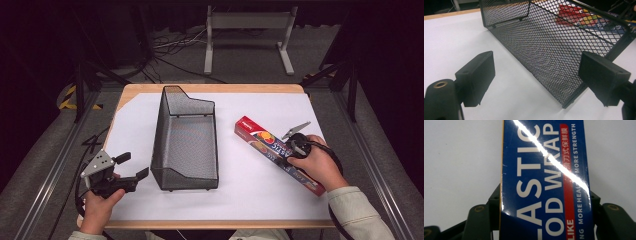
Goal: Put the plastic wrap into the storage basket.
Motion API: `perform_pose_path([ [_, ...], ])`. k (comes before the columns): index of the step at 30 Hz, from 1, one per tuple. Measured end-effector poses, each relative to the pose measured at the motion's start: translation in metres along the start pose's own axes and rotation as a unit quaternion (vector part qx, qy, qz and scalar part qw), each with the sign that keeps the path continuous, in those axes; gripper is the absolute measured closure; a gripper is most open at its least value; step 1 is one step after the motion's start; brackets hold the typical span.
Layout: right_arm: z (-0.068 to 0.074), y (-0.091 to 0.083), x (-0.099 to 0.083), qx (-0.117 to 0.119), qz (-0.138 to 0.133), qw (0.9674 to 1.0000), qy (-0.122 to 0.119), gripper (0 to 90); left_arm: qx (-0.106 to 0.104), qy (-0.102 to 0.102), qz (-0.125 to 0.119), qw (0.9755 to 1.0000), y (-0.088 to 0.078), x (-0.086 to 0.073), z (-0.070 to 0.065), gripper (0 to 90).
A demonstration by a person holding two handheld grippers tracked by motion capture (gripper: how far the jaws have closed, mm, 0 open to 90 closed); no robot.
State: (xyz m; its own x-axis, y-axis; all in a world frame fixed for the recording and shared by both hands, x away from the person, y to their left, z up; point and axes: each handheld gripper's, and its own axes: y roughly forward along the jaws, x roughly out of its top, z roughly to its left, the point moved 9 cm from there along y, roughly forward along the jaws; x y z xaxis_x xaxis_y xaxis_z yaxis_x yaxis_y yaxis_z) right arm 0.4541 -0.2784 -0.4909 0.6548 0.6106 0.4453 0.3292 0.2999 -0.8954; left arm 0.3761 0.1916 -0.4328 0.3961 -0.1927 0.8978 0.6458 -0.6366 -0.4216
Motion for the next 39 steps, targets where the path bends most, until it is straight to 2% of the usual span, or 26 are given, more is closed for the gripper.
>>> perform_pose_path([
  [6, 0.001, -0.005, 0.0, -0.001, 0.001, 1.0, 0.003, 40.4, 0.002, 0.0, -0.001, 1.0, -0.001, -0.001, 0.001, 14.8],
  [12, 0.004, -0.021, 0.006, 0.002, -0.011, 0.9999, 0.007, 40.2, 0.002, -0.001, -0.001, 1.0, 0.0, 0.0, 0.0, 14.9],
  [14, 0.005, -0.028, 0.01, 0.004, -0.018, 0.9996, 0.02, 40.2, 0.0, -0.003, -0.001, 1.0, 0.0, 0.0, -0.001, 14.9],
  [17, 0.006, -0.037, 0.014, 0.009, -0.028, 0.9993, 0.023, 40.2, 0.001, -0.003, -0.002, 1.0, 0.0, 0.0, -0.001, 14.9],
  [31, 0.003, -0.069, 0.029, 0.004, -0.054, 0.9979, 0.037, 40.0, 0.017, 0.001, -0.013, 0.9998, 0.0, 0.001, 0.001, 15.1],
  [37, 0.004, -0.077, 0.032, 0.005, -0.06, 0.9973, 0.043, 39.9, 0.025, -0.001, -0.017, 0.9995, -0.001, 0.002, 0.003, 15.1],
  [39, 0.005, -0.082, 0.034, 0.009, -0.064, 0.9966, 0.052, 39.9, 0.028, 0.001, -0.02, 0.9994, -0.001, 0.002, 0.004, 14.9],
])
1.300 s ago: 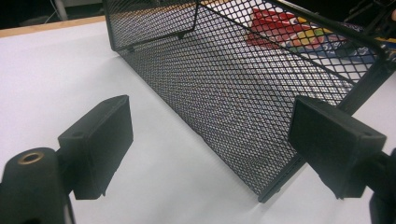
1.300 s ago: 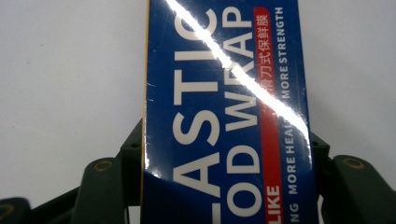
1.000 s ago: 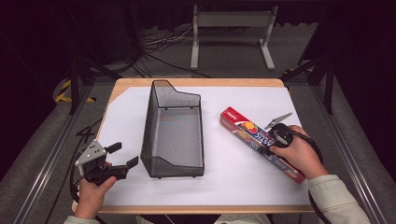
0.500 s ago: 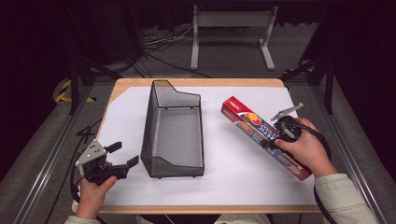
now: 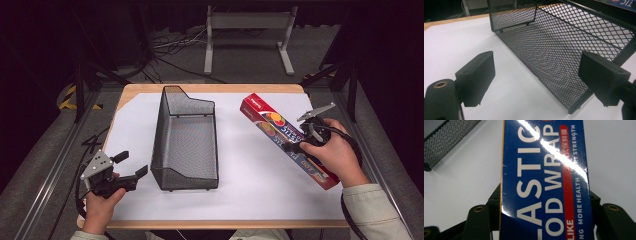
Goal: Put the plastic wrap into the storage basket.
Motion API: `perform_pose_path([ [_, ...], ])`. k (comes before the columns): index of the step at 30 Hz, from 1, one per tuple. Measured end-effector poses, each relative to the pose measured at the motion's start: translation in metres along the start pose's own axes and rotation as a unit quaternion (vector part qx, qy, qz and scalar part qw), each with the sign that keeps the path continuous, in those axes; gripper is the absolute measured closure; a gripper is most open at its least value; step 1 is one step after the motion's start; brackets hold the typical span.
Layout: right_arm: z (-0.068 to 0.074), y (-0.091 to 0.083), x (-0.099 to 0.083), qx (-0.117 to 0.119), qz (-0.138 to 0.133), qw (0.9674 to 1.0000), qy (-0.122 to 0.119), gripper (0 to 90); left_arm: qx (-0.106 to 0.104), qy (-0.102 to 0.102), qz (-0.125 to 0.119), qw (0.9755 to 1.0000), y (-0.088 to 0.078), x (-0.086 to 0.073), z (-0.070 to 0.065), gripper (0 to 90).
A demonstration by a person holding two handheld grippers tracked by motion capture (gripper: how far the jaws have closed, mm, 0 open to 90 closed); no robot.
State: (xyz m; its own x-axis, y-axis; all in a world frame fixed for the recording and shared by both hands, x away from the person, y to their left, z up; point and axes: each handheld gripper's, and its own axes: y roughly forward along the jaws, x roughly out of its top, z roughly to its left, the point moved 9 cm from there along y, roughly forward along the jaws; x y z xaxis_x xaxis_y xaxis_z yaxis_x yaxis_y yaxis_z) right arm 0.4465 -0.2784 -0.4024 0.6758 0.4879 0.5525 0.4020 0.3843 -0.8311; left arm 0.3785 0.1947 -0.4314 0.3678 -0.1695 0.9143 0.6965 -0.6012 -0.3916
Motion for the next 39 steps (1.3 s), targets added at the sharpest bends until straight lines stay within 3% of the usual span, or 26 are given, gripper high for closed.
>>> perform_pose_path([
  [9, 0.007, -0.007, 0.01, -0.003, -0.008, 1.0, -0.005, 40.0, 0.003, -0.002, -0.002, 1.0, 0.0, -0.001, 0.0, 14.8],
  [16, 0.023, -0.008, 0.026, -0.007, -0.003, 0.9999, -0.009, 39.9, 0.008, -0.001, -0.004, 1.0, 0.0, -0.002, 0.0, 14.9],
  [22, 0.038, -0.008, 0.04, -0.017, -0.004, 0.9995, 0.028, 39.9, 0.009, -0.004, -0.005, 0.9999, -0.002, -0.004, 0.001, 14.9],
  [31, 0.064, -0.01, 0.066, -0.029, 0.004, 0.9986, 0.043, 39.9, 0.01, -0.004, -0.002, 0.9999, -0.001, -0.006, 0.001, 14.9],
  [39, 0.088, 0.001, 0.085, -0.043, 0.016, 0.9975, 0.054, 39.9, 0.008, -0.004, -0.004, 0.9999, -0.001, -0.005, 0.002, 14.9],
])
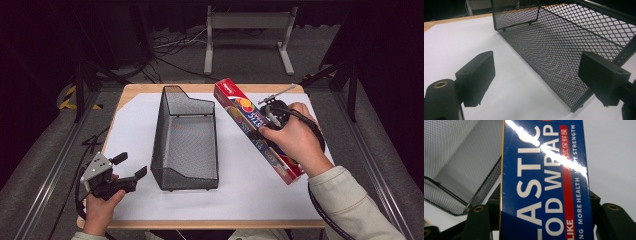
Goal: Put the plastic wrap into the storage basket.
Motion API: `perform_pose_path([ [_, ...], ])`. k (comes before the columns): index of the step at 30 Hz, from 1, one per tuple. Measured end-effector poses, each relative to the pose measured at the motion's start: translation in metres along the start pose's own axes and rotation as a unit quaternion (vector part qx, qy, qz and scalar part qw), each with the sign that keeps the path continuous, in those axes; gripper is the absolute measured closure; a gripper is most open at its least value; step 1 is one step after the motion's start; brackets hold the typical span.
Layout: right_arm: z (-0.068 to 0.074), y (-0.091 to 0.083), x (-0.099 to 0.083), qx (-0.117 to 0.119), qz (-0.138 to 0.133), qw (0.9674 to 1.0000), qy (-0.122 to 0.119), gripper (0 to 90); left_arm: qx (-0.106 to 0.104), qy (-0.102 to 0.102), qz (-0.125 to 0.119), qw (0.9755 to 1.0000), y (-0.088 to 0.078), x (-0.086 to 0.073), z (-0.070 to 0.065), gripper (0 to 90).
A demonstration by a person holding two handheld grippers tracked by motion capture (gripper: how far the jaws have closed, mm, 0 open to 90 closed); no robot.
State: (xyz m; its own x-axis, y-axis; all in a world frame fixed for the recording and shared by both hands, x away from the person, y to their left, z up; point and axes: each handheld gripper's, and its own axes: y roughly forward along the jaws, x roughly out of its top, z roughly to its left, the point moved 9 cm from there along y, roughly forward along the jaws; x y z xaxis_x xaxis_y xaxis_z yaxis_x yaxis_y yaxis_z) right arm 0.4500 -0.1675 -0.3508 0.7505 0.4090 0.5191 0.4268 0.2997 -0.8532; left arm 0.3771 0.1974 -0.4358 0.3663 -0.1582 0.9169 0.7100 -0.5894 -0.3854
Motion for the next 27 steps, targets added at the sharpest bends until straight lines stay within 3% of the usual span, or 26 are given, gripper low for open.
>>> perform_pose_path([
  [3, 0.009, 0.004, 0.007, -0.012, -0.005, 0.9999, 0.006, 40.0, 0.001, 0.0, 0.001, 1.0, 0.0, 0.0, 0.001, 14.9],
  [11, 0.036, 0.009, 0.02, 0.007, -0.003, 0.9999, 0.013, 39.8, 0.002, 0.006, 0.005, 1.0, 0.002, -0.001, 0.001, 14.9],
  [14, 0.046, 0.013, 0.027, 0.019, -0.015, 0.9995, 0.02, 39.8, 0.003, 0.005, 0.006, 1.0, 0.002, -0.001, 0.0, 14.9],
  [27, 0.066, 0.027, 0.036, 0.021, -0.016, 0.9994, 0.021, 39.8, 0.005, 0.006, 0.004, 1.0, 0.002, -0.003, 0.001, 14.9],
])
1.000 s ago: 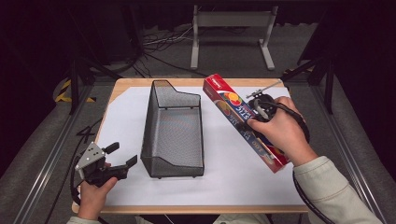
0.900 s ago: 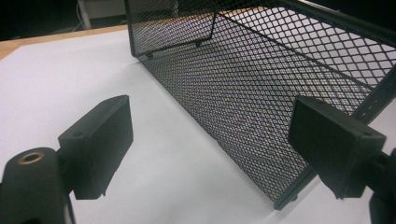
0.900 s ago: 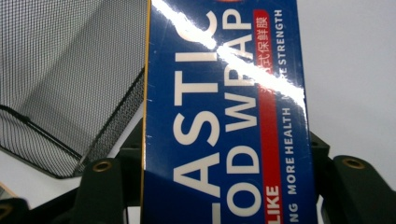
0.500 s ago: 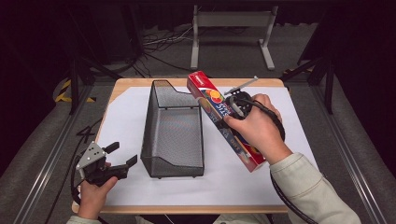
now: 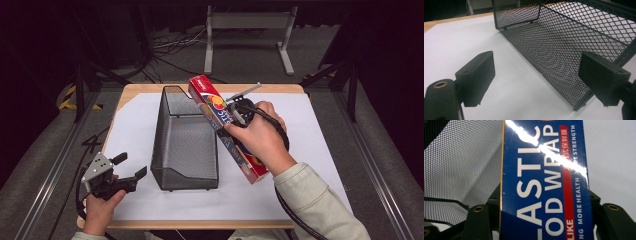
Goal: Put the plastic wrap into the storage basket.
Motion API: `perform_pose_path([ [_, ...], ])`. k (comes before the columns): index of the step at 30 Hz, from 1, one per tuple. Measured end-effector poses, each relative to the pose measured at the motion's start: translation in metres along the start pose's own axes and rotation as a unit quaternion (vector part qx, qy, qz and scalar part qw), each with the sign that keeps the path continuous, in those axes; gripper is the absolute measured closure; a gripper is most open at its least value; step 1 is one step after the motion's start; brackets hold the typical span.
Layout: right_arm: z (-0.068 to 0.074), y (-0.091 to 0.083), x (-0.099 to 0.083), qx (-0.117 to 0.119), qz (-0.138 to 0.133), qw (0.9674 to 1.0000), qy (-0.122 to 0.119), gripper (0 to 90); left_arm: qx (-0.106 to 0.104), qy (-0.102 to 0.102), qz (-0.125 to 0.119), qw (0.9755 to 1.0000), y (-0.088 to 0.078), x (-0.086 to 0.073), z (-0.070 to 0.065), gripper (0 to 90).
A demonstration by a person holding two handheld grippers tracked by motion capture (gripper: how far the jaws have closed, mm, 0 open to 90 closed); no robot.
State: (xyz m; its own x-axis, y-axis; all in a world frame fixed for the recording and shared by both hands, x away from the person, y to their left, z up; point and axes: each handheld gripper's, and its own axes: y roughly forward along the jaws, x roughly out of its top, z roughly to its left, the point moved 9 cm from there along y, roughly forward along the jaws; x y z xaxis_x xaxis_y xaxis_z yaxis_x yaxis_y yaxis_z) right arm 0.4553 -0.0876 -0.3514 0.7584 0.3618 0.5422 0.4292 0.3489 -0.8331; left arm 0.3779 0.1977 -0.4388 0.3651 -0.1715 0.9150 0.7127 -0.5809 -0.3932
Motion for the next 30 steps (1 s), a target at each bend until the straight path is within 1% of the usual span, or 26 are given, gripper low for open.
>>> perform_pose_path([
  [1, 0.001, 0.002, 0.001, -0.001, 0.0, 1.0, -0.005, 39.8, 0.0, 0.0, 0.0, 1.0, 0.0, 0.0, 0.0, 14.9],
  [3, 0.006, 0.004, 0.002, 0.003, 0.002, 1.0, -0.003, 39.8, -0.001, 0.0, 0.001, 1.0, 0.0, 0.0, 0.0, 14.9],
  [7, 0.017, 0.008, 0.006, 0.01, -0.002, 0.9999, -0.007, 39.8, 0.0, 0.0, 0.002, 1.0, 0.0, 0.0, 0.0, 14.9],
  [11, 0.029, 0.014, 0.008, 0.023, 0.005, 0.9997, -0.008, 39.8, 0.0, 0.001, 0.002, 1.0, 0.0, 0.0, 0.0, 14.9],
  [14, 0.035, 0.02, 0.008, 0.023, 0.013, 0.9996, -0.01, 39.8, 0.0, 0.002, 0.002, 1.0, 0.0, 0.0, 0.0, 14.9],
  [15, 0.035, 0.02, 0.008, 0.023, 0.013, 0.9996, -0.01, 39.8, 0.0, 0.002, 0.0, 1.0, 0.0, 0.0, 0.0, 14.9],
  [16, 0.038, 0.025, 0.009, 0.021, 0.012, 0.9996, -0.011, 39.8, 0.002, 0.002, -0.001, 1.0, 0.0, 0.0, 0.0, 14.9],
  [17, 0.041, 0.028, 0.009, 0.022, 0.014, 0.9996, -0.007, 39.8, 0.002, 0.002, -0.001, 1.0, -0.001, 0.0, 0.0, 14.9],
  [19, 0.042, 0.03, 0.01, 0.023, 0.013, 0.9996, -0.007, 39.8, 0.002, 0.002, -0.001, 1.0, -0.001, 0.0, 0.001, 14.9],
  [20, 0.046, 0.036, 0.01, 0.022, 0.011, 0.9997, -0.008, 39.8, 0.002, 0.0, 0.001, 1.0, -0.001, -0.001, 0.0, 14.9],
  [22, 0.047, 0.037, 0.01, 0.022, 0.013, 0.9997, -0.007, 39.8, 0.002, 0.0, 0.001, 1.0, 0.0, -0.001, 0.0, 14.9],
  [28, 0.051, 0.053, 0.009, 0.016, 0.02, 0.9997, 0.003, 39.7, 0.005, 0.001, 0.0, 1.0, -0.001, -0.001, 0.001, 15.0],
  [30, 0.052, 0.057, 0.008, 0.016, 0.022, 0.9996, 0.002, 39.7, 0.005, 0.0, 0.0, 1.0, -0.001, -0.001, 0.001, 15.0],
])
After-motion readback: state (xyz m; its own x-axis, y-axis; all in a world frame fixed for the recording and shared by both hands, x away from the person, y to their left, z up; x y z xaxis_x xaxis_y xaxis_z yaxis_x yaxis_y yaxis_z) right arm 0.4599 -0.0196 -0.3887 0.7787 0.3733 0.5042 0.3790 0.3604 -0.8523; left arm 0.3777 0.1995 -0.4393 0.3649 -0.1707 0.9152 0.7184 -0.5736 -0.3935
